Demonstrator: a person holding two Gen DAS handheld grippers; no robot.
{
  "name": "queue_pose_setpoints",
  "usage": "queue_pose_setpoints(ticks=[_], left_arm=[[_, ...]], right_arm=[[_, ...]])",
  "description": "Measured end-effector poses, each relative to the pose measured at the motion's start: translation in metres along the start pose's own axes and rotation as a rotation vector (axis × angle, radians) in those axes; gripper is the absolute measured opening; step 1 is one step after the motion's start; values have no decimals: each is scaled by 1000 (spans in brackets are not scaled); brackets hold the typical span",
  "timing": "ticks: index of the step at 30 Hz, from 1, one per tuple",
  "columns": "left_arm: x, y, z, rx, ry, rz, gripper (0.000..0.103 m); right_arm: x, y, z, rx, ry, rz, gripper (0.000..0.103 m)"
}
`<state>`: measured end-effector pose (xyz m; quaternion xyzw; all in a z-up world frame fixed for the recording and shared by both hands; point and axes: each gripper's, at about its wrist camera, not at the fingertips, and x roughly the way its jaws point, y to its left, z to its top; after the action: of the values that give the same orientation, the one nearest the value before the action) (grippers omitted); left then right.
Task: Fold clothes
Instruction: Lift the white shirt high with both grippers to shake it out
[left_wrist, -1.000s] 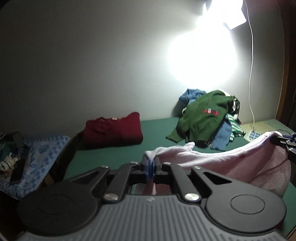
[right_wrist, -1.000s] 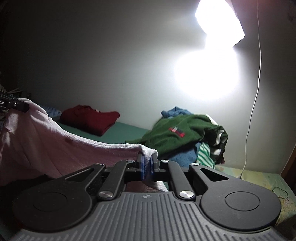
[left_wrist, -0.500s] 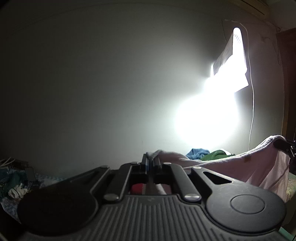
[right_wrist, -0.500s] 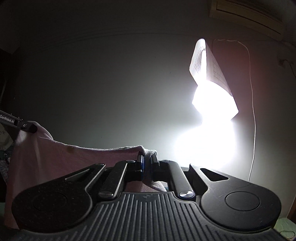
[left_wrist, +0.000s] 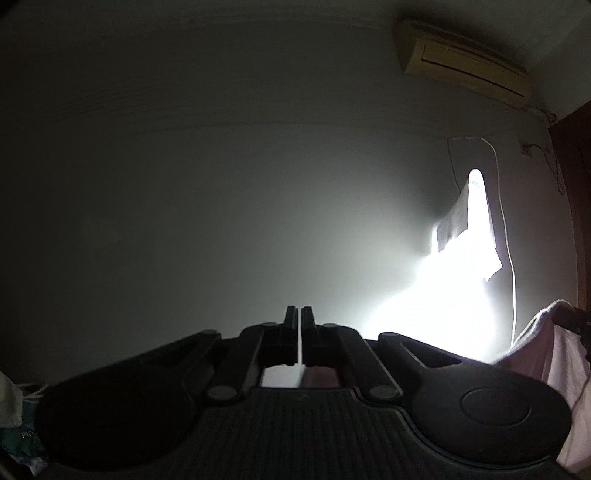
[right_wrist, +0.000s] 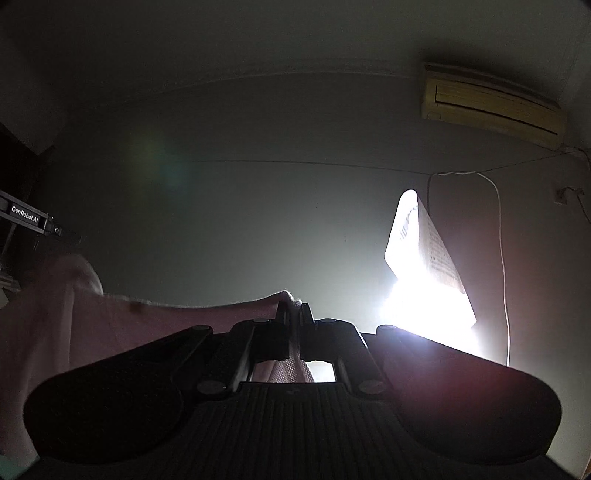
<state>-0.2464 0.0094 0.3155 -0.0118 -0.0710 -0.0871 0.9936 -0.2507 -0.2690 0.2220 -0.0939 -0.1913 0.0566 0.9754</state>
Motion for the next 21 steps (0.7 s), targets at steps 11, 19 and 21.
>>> queue_pose_setpoints(ticks=[11,19,21], left_arm=[[42,-11,-83,-30,420,-231,6],[70,-67,-241,-108,887,-552,59],[66,-81,-261,-73,889,-632,89]], right_arm=[[33,23,-67,-69,247,15,3],[49,8,-107,-18,400,-81,3],[46,9,-109,-9,407,-97,3]])
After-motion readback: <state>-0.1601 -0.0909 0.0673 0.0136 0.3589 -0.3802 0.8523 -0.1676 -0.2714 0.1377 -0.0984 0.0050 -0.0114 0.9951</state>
